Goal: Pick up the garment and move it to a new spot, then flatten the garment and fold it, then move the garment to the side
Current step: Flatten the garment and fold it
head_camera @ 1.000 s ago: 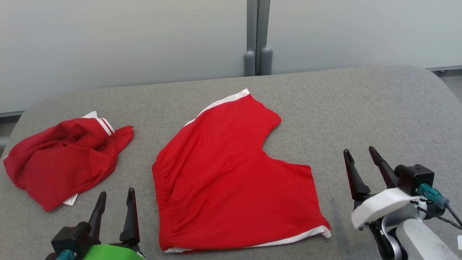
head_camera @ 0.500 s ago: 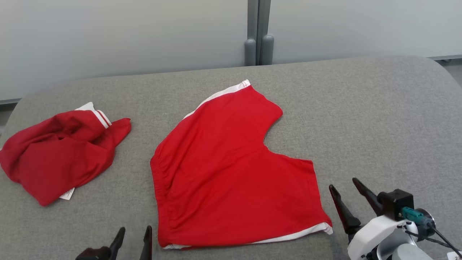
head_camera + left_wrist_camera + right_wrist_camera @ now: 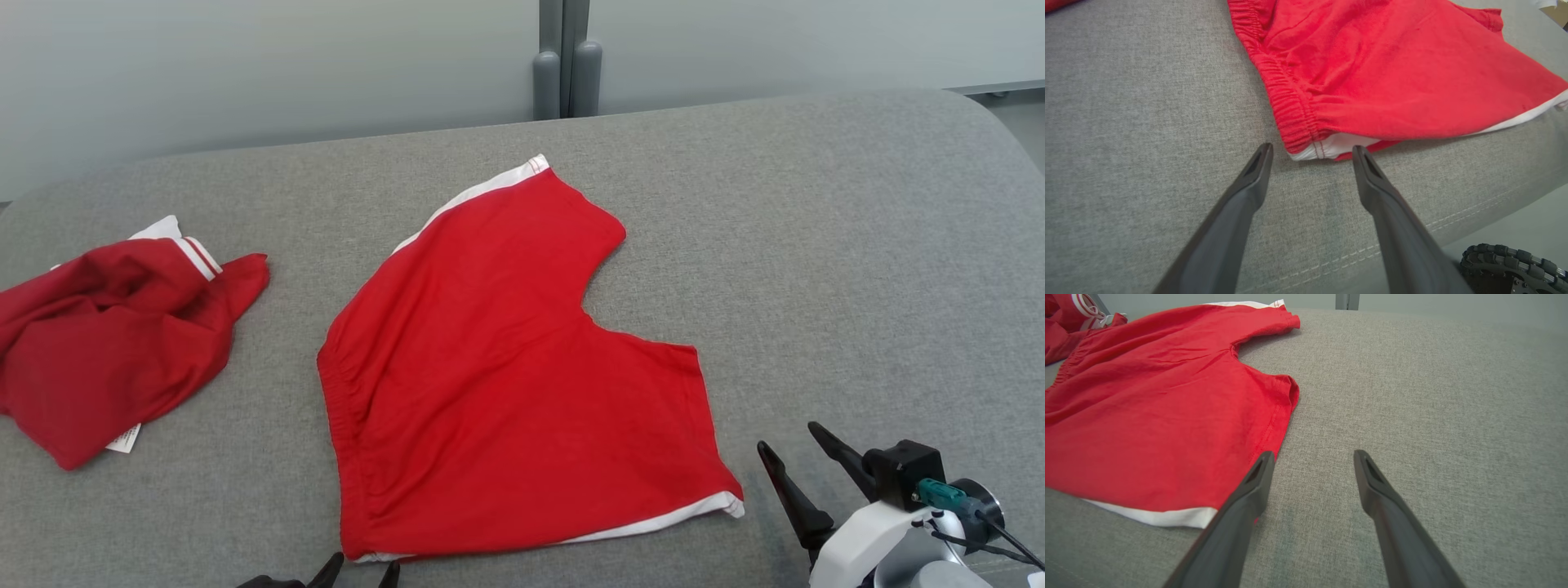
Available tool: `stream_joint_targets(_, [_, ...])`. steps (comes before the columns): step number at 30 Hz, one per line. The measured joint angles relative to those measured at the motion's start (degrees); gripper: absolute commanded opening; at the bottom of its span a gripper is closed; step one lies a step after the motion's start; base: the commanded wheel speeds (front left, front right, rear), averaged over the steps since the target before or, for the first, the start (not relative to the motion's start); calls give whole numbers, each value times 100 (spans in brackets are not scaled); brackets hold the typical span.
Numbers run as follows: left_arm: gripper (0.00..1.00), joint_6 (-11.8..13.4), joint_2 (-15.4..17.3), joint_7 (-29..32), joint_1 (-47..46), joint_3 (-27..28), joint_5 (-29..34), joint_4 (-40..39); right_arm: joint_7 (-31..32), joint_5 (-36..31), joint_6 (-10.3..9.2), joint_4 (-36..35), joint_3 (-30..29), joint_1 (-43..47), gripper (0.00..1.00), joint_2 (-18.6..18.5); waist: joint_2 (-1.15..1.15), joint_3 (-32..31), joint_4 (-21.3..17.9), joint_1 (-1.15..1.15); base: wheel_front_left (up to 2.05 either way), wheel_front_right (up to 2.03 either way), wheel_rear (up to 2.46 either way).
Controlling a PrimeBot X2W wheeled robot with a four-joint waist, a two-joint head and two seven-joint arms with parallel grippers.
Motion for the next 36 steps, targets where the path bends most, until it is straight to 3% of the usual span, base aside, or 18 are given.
stream_joint_targets(10, [100,-225,-54,-4,-57,-136,0,187,0,2,96,123,7,-1,100,2,0,-25,-87,0,0,0,0])
stream_joint_targets(12, [82,-254,-56,-11,-89,-148,0,235,-1,2,116,142,21,-1,100,4,0,-34,-91,0,0,0,0])
stream_joint_targets(13, [65,-270,-59,-13,-102,-156,0,242,-1,2,118,147,21,-1,100,4,0,-39,-92,0,0,0,0])
stream_joint_targets(15, [48,-276,-75,-65,-137,-170,1,254,-1,2,120,168,21,-1,100,3,0,-48,-91,0,0,0,0])
stream_joint_targets(17, [42,-276,-86,-115,-171,-176,35,269,-1,2,141,192,23,-1,100,1,0,-56,-85,0,0,0,0])
stream_joint_targets(23, [3,-324,-219,-263,-310,-250,53,383,21,-99,271,253,227,-10,100,-27,0,-68,-54,0,0,0,0])
stream_joint_targets(36, [0,-369,-352,-483,-536,-246,96,665,58,-709,500,280,817,-105,100,-294,0,-10,34,0,0,0,0])
